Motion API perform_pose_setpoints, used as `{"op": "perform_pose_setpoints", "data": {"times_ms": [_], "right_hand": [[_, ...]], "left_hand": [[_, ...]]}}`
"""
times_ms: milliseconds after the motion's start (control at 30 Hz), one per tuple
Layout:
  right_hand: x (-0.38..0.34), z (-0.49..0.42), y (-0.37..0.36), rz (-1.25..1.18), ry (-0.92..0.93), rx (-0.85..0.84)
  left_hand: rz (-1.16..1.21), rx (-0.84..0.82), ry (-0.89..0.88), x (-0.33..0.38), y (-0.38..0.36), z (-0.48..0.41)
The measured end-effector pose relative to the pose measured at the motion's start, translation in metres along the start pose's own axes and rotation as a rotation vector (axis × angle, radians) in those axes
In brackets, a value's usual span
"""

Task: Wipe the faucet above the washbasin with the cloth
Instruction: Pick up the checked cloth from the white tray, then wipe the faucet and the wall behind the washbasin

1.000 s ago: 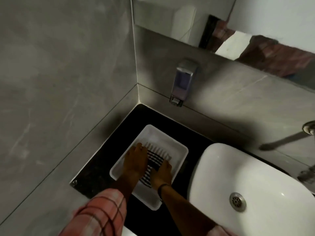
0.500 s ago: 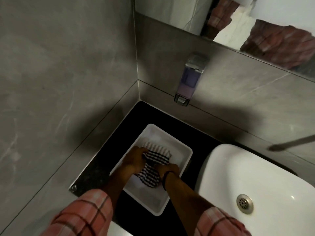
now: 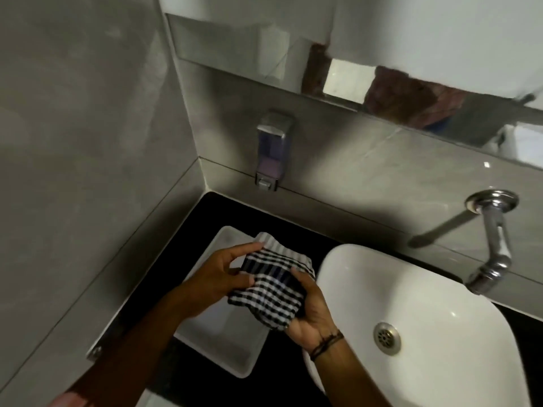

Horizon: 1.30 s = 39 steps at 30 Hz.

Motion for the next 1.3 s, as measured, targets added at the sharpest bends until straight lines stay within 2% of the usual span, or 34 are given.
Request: {"op": "perform_pose_setpoints", "data": {"times_ms": [67, 133, 200, 267, 333, 400, 500, 567, 633, 733, 800, 900, 967, 1033, 1133, 1200, 1300], "right_hand": [[-0.001, 0.030, -0.004, -0.016, 0.034, -0.070], [-0.008, 0.068, -0.002, 0.061, 0.095, -0.049], [-0.016, 0.109, 0.000, 0.151, 0.137, 0.066], [-0.023, 0.150, 0.004, 0.229, 0.212, 0.217], [-0.031, 0.196, 0.014, 0.291, 0.419, 0.371], [-0.035, 0.246, 0.015, 0.373, 0.685, 0.502], [-0.046, 0.304, 0.011, 0.491, 1.076, 0.759], [-0.066, 0.329, 0.013, 0.538, 1.261, 0.844], [-0.092, 0.345, 0.009, 0.574, 1.409, 0.905], [-0.137, 0.341, -0.005, 0.705, 1.569, 1.011], [-0.161, 0.318, -0.015, 0.816, 1.550, 1.109], [-0.176, 0.270, -0.022, 1.037, 1.386, 1.324], [-0.175, 0.245, -0.025, 1.289, 1.312, 1.380], [-0.176, 0.233, -0.025, 1.521, 1.209, 1.510], [-0.176, 0.231, -0.023, 1.727, 1.074, 1.671], [-0.173, 0.233, -0.025, 1.688, 1.062, 1.647], [-0.180, 0.244, -0.034, 1.255, 1.044, 1.500]], "left_hand": [[-0.014, -0.037, -0.055, 0.007, -0.026, -0.010], [-0.048, -0.105, -0.073, 0.010, -0.055, -0.023], [-0.043, -0.180, -0.053, 0.006, -0.082, -0.036], [-0.065, -0.122, -0.020, -0.005, -0.107, -0.046], [-0.291, 0.012, 0.050, -0.025, -0.134, -0.057], [-0.652, 0.093, 0.083, -0.050, -0.160, -0.065], [-0.924, 0.159, 0.070, -0.089, -0.183, -0.069], [-1.128, 0.173, 0.027, -0.111, -0.189, -0.069], [-1.247, 0.192, -0.009, -0.122, -0.195, -0.071], [-1.296, 0.186, -0.041, -0.129, -0.193, -0.072], [-1.315, 0.148, -0.054, -0.131, -0.186, -0.070], [-1.326, 0.104, -0.051, -0.134, -0.179, -0.068], [-1.319, 0.103, -0.053, -0.135, -0.180, -0.069], [-1.320, 0.118, -0.050, -0.137, -0.179, -0.071], [-1.322, 0.117, -0.024, -0.139, -0.178, -0.073], [-1.319, 0.119, -0.025, -0.137, -0.179, -0.073], [-1.301, 0.120, -0.027, -0.131, -0.181, -0.074]]}}
Point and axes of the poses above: each hand's wrist, its own z-axis away from the middle knuckle, its own y-axis out of the back of the hand, x = y × z, the point moved 1 cm from there along -z, towards the middle knuckle, and after that the axes turned 12 degrees about -y, right-handed, at the moved point
